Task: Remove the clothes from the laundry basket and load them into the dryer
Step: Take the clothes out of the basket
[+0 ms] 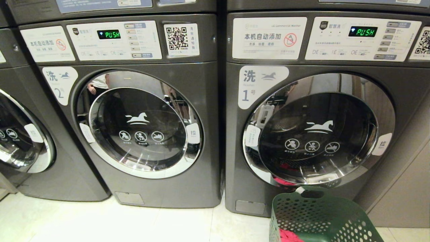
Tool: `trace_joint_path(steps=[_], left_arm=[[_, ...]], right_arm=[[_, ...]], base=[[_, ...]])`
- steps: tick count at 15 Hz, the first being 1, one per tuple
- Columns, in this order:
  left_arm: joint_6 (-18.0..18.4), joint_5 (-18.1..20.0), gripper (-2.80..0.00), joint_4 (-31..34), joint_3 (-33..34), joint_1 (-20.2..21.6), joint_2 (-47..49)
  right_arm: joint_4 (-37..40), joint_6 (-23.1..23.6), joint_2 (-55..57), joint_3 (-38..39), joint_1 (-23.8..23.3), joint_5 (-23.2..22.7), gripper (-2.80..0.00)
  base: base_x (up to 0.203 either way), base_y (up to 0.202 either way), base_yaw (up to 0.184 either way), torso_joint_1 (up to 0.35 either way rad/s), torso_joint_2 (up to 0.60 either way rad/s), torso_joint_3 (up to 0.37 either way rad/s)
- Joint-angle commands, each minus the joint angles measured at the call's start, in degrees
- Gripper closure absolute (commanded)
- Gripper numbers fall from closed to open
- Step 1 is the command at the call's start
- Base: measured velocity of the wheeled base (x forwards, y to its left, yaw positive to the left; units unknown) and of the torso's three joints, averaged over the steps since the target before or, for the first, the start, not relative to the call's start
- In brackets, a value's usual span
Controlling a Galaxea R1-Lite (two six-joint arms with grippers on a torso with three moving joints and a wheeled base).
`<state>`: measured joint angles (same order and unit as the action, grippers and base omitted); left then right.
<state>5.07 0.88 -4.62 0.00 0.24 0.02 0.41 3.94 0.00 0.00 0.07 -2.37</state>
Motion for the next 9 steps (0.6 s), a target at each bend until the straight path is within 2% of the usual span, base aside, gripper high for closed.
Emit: trace_joint_path(steps=[1, 7, 9], left_arm=[[0.0, 0.0, 0.0, 0.0, 1.9, 0.0, -0.1], [-0.3, 0.1, 0.0, 0.0, 1.9, 0.0, -0.1], [-1.2, -0.1, 0.0, -0.1, 1.8, 0.0, -0.1]], right_arm=[[0.0, 0.0, 0.0, 0.1, 0.0, 0.4, 0.0], [0.0, 0.1, 0.0, 0.1, 0.0, 0.6, 0.0], [-0.1, -0.2, 0.0, 0.1, 0.0, 0.6, 0.0]], base=[[0.0, 0.0, 0.0, 0.0, 0.0, 0.0], [0.0, 0.0, 0.0, 0.0, 0.0, 0.0], [0.0, 0.0, 0.0, -0.001, 0.0, -0.135]])
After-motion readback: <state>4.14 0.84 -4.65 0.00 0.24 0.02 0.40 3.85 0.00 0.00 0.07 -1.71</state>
